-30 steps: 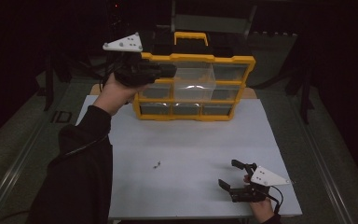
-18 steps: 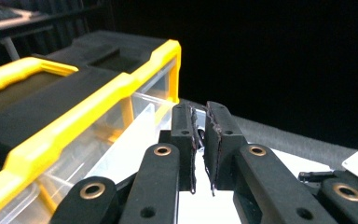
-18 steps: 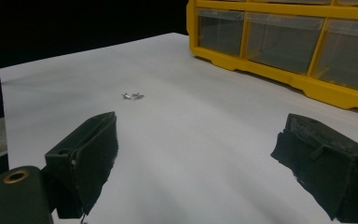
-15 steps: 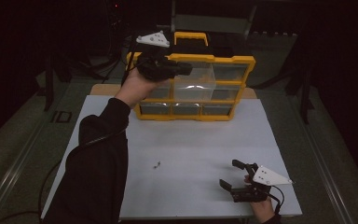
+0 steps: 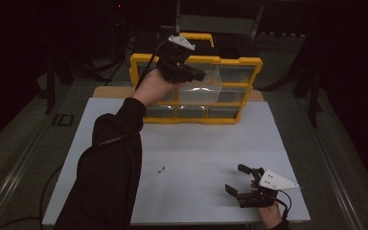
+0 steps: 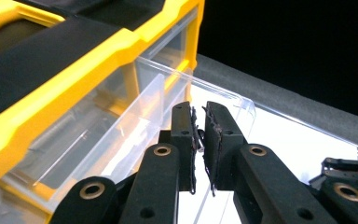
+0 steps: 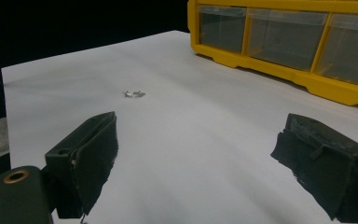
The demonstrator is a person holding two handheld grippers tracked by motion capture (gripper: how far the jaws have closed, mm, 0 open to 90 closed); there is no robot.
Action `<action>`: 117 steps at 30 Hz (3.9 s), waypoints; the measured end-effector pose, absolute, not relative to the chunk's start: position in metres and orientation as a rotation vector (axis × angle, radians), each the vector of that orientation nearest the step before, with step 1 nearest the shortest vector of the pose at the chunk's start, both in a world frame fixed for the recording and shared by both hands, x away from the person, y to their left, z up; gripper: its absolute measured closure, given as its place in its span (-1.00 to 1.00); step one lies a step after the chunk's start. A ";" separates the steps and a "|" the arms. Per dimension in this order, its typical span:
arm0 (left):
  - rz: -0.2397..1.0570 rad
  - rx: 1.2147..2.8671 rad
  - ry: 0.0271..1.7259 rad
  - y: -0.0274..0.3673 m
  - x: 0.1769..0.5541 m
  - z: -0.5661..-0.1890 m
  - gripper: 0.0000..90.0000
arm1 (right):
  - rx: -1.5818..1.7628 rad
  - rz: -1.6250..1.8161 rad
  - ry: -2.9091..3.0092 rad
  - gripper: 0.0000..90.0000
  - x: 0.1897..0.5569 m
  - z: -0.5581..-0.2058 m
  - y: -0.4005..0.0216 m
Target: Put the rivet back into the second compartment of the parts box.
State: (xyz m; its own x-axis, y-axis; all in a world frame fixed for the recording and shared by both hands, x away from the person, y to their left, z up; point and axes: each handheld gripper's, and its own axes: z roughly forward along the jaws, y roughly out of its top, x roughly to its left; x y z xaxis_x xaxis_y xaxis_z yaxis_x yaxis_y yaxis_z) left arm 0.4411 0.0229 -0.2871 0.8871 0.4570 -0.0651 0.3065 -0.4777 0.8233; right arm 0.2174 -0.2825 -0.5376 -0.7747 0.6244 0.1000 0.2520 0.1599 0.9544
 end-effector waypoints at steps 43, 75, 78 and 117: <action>0.138 1.986 0.502 0.100 0.384 -0.305 -1.00 | 0.824 1.616 2.124 -0.76 0.217 -0.537 -0.279; 0.074 2.029 0.440 0.135 0.315 -0.407 -1.00 | 0.804 1.599 2.134 -0.76 0.215 -0.538 -0.276; 0.075 2.045 0.441 0.136 0.311 -0.423 -1.00 | 0.801 1.599 2.134 -0.76 0.215 -0.538 -0.276; 0.033 2.245 0.557 0.134 0.312 -0.561 0.37 | 0.800 1.592 2.155 -0.76 0.216 -0.540 -0.274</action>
